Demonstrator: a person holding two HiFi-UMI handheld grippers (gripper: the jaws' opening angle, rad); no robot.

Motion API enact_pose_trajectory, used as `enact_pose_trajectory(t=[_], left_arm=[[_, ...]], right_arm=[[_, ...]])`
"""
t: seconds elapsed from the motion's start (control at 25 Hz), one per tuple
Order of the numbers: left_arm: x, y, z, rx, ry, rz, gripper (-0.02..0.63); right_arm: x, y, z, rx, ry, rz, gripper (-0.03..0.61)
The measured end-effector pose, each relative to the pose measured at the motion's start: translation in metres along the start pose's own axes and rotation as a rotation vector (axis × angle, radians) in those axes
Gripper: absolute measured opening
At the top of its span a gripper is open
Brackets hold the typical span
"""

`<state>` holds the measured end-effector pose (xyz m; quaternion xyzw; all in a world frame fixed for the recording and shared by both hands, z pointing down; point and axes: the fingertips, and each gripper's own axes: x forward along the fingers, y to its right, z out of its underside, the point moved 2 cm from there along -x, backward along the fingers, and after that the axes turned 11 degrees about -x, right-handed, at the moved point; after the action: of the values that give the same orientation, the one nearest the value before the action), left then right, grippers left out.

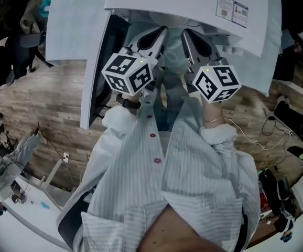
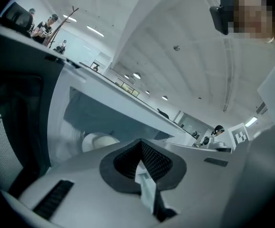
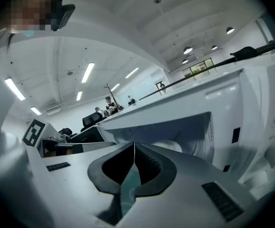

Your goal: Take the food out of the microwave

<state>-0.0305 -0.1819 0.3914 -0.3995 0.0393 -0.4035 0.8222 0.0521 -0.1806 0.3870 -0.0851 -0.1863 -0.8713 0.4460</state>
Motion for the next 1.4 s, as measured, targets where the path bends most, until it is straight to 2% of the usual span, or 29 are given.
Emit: enact_pose_trajectory(t=[0.24, 0.48, 0.88, 1.4], left_arm=[[0.007, -0.024, 0.017, -0.05, -0.033, -0.038, 0.009], [0.017, -0.044, 0.031, -0.077, -0.056, -0.076, 0.008], [0.027, -0.077, 0.055, -0.198, -0.057, -0.129, 0.008], [0.03, -0.098, 0.064, -0.295, -0.044, -0.157, 0.008]], right_arm=[[0.008, 0.017, 0.03, 0.032, -0.056, 0.05, 0.032], [0.018, 0.028, 0.053, 0.049, -0.105, 0.062, 0.032], [0.033, 0.036, 0.083, 0.111, -0.141, 0.071, 0.032], [0.042, 0.042, 0.103, 0.218, -0.166, 0.07, 0.034]])
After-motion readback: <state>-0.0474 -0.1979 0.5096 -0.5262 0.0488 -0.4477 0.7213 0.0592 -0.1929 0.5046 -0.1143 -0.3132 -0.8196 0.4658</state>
